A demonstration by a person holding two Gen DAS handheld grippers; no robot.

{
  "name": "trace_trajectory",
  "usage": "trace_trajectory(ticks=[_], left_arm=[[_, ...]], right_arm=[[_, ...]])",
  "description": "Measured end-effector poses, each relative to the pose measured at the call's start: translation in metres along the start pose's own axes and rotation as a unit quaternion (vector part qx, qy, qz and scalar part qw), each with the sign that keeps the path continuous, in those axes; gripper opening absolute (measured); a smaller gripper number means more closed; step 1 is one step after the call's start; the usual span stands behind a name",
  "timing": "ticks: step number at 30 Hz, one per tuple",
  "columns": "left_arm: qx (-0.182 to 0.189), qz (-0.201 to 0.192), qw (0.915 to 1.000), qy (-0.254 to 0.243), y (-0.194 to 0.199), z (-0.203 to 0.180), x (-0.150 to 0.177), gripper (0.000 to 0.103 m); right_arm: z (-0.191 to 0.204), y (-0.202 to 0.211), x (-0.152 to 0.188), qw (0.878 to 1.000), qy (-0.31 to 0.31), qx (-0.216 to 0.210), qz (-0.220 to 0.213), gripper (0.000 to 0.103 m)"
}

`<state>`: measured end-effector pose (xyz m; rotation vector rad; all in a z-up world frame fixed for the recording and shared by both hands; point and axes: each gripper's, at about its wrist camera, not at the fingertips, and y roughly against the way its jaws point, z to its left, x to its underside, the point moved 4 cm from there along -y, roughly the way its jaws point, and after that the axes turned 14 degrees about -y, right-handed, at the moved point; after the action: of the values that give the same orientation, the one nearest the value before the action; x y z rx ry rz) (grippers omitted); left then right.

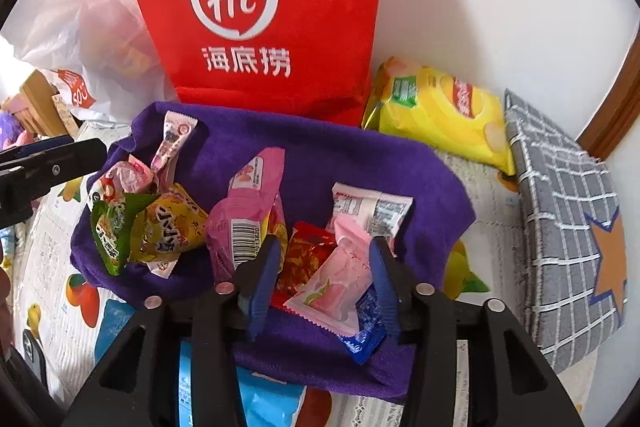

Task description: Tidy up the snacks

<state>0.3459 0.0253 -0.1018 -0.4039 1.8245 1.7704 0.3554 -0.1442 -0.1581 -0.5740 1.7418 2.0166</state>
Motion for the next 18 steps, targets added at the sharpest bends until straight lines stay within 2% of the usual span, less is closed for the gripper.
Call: trace_trajectory(ticks=[2,6,8,11,14,18], left_arm=[[0.000,-0.005,1.0000,0.000,0.005,-0.001,0.000,0.072],[-0.015,-0.018,0.9997,-0.005,0.016,-0.003,-0.001,0.074],[-0.022,-0.024,0.9994,-0.010,0.024,-0.005,-0.002,0.074],[-0.026,-0.036,0.9989,-0.017,0.041,-0.009,-0.003,0.074],[-0.036,-0.061,0.9972,-0.023,0.064,-0.014,0.002,0.083],[-0.040,-0.066,0.9964,-0.037,0.084,-0.023,0.018,0.085]], right_arm=[[0.001,0.007,-0.001,1.000,0.000,-0.002,-0.009,0.056],[0.006,0.036,-0.004,0.999,-0.008,-0.011,-0.033,0.058],[0.009,0.054,-0.005,0.998,-0.010,-0.011,-0.054,0.068],[0.011,0.082,-0.003,0.996,-0.016,-0.015,-0.085,0.072],[0.011,0.105,0.006,0.994,-0.031,-0.038,-0.093,0.074],[0.012,0.129,0.021,0.994,-0.029,-0.021,-0.107,0.074]])
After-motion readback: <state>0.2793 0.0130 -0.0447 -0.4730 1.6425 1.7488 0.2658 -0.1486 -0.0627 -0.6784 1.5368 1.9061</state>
